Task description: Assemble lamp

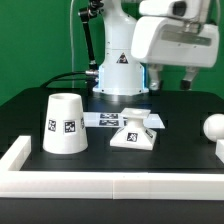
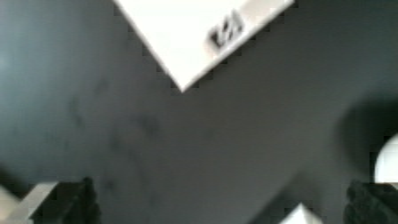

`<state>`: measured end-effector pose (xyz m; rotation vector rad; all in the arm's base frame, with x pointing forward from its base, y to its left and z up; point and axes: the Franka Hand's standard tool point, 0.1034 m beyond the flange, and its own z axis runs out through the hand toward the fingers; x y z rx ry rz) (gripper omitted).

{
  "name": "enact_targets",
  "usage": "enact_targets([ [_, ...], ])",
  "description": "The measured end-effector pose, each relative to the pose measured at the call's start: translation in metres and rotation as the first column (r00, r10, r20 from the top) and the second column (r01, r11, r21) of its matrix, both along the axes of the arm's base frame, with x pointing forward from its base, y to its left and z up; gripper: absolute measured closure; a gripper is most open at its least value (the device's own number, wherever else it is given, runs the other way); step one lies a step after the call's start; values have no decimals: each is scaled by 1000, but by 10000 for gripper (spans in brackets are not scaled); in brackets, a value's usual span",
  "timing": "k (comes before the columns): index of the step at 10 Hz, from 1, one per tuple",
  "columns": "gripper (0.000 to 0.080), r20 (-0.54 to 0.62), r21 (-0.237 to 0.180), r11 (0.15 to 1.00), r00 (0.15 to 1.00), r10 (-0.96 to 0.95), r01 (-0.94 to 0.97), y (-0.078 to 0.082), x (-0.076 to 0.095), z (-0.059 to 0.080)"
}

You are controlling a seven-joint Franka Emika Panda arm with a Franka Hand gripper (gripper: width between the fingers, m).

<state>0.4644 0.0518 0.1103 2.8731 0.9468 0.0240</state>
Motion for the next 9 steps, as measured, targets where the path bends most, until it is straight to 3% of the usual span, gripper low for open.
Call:
enact_targets([
  [2,100,-3,17,998,998,-61,61,-9,-19,-12],
  [6,100,3,51,948,949,-316,315,-7,-18,-11],
  [9,100,-38,110,809,815,-578,578,-40,-19,-18],
])
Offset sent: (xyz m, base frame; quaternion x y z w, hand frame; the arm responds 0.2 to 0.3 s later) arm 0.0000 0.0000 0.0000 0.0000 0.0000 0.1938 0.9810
